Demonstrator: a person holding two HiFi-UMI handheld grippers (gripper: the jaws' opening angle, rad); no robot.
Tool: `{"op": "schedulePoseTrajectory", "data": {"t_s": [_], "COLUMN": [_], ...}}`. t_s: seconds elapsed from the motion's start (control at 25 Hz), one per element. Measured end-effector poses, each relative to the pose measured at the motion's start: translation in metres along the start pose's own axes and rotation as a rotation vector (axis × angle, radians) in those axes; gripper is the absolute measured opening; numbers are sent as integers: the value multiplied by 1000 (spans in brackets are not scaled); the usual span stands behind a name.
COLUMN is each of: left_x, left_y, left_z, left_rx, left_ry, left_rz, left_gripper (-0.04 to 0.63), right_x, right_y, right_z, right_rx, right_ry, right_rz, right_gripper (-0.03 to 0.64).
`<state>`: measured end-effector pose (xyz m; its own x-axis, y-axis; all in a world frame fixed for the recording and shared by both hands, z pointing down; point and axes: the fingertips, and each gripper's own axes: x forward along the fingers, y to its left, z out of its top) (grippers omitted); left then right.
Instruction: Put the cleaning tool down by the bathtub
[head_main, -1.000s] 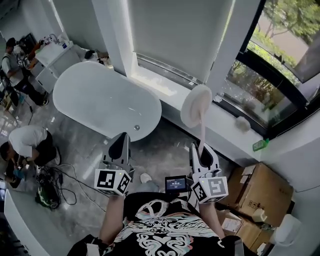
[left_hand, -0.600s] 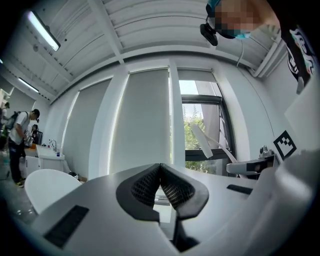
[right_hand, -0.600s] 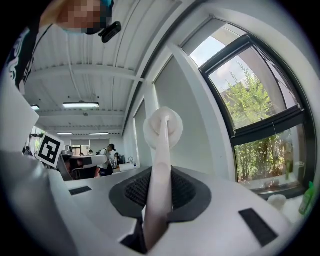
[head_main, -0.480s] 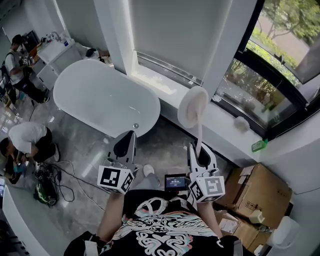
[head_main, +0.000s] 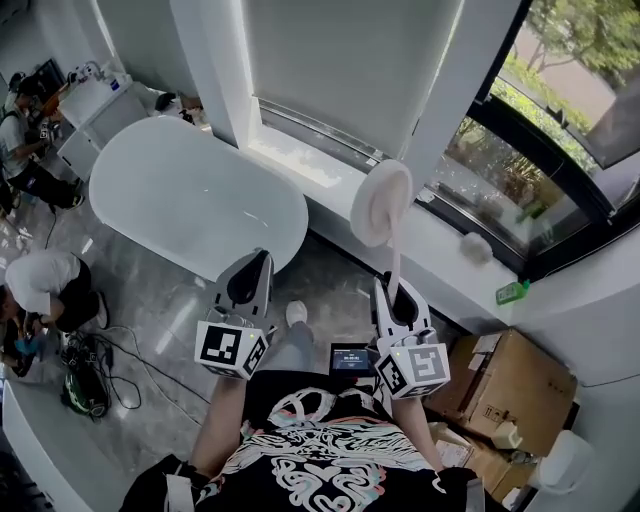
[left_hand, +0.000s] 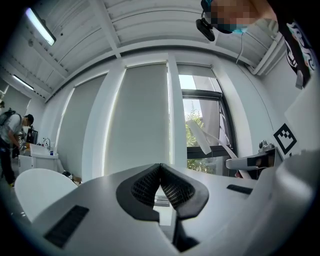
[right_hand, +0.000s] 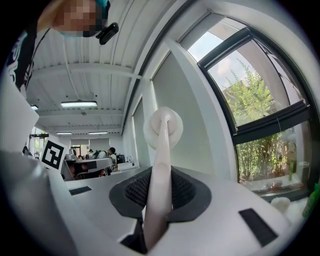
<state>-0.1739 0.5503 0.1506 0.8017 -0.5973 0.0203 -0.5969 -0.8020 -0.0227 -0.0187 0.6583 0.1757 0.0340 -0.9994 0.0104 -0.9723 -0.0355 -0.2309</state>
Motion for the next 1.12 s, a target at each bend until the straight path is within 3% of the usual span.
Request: {"op": "schedulePoseTrajectory", "data": {"t_s": [0.2,0.4,0.72,1.12], "left_x": [59,135,249,333], "left_y": [34,95,183,258], "left_z": [-1,1,6,16], "left_rx": [33,-11,3,-3], "left_ry": [-6,12,39,31], "left_rz": [7,26,20,40], "left_gripper": [17,17,17,17], "right_x": [59,138,280,395], "right_y": [-25,-49,-86,-95], "right_z": [4,15,42,43], "right_rx": [-7,-16,-62,-46], "right_ry": [8,13,15,41], "right_rz": [-15,-34,-44,8], "right_gripper": [91,91,91,91]}}
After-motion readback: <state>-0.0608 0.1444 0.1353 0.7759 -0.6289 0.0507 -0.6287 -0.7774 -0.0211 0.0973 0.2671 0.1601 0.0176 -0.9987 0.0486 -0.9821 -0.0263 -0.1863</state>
